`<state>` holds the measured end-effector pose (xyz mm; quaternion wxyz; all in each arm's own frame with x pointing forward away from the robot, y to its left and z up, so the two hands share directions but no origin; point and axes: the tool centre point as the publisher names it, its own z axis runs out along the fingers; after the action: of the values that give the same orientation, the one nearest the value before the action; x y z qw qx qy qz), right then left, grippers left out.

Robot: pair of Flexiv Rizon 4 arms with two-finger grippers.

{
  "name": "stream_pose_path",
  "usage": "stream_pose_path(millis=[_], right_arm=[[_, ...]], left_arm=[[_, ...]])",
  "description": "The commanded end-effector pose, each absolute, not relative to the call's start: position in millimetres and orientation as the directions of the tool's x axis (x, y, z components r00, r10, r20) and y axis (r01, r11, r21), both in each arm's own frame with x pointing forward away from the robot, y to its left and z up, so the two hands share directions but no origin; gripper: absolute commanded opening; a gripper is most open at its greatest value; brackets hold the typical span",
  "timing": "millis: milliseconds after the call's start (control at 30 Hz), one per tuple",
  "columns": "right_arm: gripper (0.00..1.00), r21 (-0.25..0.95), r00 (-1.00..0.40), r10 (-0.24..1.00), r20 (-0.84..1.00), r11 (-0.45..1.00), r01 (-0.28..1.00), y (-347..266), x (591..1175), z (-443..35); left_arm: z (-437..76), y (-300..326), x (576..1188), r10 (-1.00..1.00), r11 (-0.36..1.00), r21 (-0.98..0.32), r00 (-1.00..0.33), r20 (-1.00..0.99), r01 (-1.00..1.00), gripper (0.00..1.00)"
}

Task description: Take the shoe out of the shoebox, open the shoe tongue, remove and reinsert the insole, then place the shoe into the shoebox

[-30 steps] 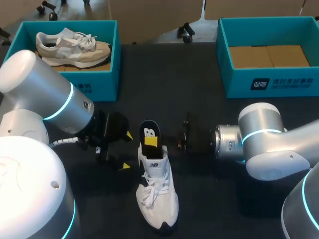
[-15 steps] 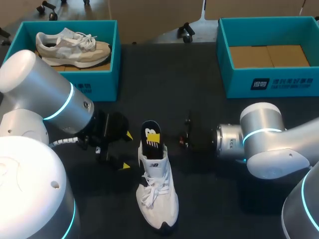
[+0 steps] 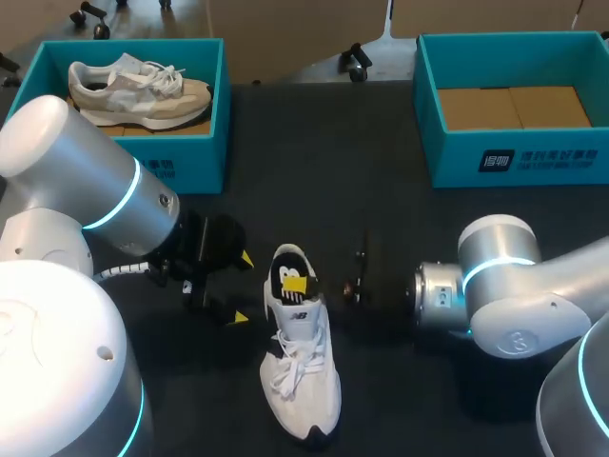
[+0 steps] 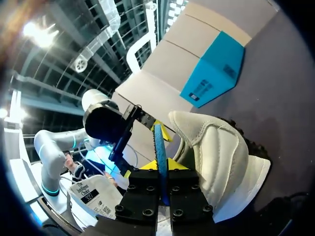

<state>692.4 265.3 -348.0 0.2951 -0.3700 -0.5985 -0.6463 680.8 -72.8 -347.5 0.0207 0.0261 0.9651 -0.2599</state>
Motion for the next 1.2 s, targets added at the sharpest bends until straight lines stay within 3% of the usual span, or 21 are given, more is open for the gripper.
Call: stream_pose_path(millis=[33,133,200,233,333,733,900,967,1200], right_arm=[[0.00,0.553,-0.548,0.077,0.833,-0.111,0.826,270,683,-351],[0.00,0.571,-0.566,0.077,0.821,-0.110,0.814,270,684,-346],[0.25,0.588,-0.583,0.079,0.809,-0.106,0.802,271,685,-342],[0.32,0.596,-0.591,0.079,0.803,-0.104,0.796,271,686,-340],[0.37,0.621,-0.615,0.084,0.784,-0.093,0.778,271,689,-333],[0.35,0.680,-0.674,0.088,0.733,-0.062,0.731,271,700,-317],[0.19,0.684,-0.680,0.075,0.729,-0.065,0.727,270,706,-318],[0.00,0.679,-0.675,0.070,0.734,-0.071,0.731,269,709,-321],[0.00,0.640,-0.637,0.065,0.768,-0.072,0.765,266,718,-335]], left_arm=[[-347,-72,680,0.040,0.864,-0.501,-0.998,-0.053,0.061,1.00],[-347,-72,680,0.040,0.864,-0.501,-0.998,-0.053,0.061,1.00],[-347,-72,680,0.040,0.864,-0.501,-0.998,-0.053,0.061,1.00],[-347,-72,680,0.040,0.864,-0.501,-0.998,-0.053,0.061,1.00],[-347,-72,680,0.040,0.864,-0.501,-0.998,-0.053,0.061,1.00],[-347,-72,680,0.040,0.864,-0.501,-0.998,-0.053,0.061,1.00],[-347,-72,680,0.040,0.864,-0.501,-0.998,-0.053,0.061,1.00],[-347,-72,680,0.040,0.864,-0.501,-0.998,-0.053,0.061,1.00],[-347,-72,680,0.040,0.864,-0.501,-0.998,-0.053,0.061,1.00]])
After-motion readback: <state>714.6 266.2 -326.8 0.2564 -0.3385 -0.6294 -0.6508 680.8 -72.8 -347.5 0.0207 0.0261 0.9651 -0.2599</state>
